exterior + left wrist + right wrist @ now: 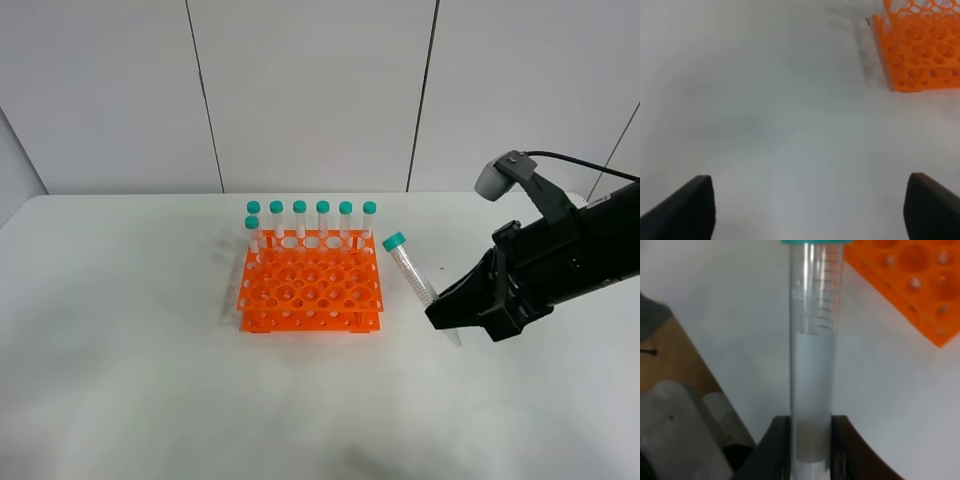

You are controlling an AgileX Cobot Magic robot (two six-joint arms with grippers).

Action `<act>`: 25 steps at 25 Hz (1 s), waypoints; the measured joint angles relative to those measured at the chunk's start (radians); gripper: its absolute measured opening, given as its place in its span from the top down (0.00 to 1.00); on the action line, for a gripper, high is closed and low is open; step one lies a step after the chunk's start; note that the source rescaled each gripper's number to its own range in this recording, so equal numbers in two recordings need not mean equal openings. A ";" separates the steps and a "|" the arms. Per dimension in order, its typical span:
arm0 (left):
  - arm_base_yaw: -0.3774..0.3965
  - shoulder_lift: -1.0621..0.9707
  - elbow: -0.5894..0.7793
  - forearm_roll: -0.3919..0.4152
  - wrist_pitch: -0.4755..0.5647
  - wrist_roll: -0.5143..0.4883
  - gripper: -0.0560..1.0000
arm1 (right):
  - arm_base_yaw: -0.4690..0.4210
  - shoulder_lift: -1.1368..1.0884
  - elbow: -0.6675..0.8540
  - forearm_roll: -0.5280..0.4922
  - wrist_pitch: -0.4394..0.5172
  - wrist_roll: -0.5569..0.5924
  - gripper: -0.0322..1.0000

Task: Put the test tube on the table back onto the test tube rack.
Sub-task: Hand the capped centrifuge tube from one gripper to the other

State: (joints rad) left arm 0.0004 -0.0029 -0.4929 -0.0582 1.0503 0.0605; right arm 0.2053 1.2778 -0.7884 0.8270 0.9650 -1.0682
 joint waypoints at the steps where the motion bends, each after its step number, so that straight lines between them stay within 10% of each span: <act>1: 0.000 0.000 0.000 0.000 0.000 0.000 0.02 | 0.010 0.000 -0.002 0.016 0.001 -0.012 0.95; 12: 0.000 0.321 -0.181 -0.289 -0.124 0.057 0.02 | 0.252 0.002 -0.078 -0.022 -0.189 0.058 0.95; 25: 0.000 1.006 -0.242 -1.122 -0.274 0.788 0.02 | 0.253 0.111 -0.079 0.071 -0.226 0.035 0.95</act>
State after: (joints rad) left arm 0.0004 1.0029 -0.7350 -1.1799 0.7760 0.8486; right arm 0.4578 1.3887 -0.8669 0.8979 0.7394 -1.0327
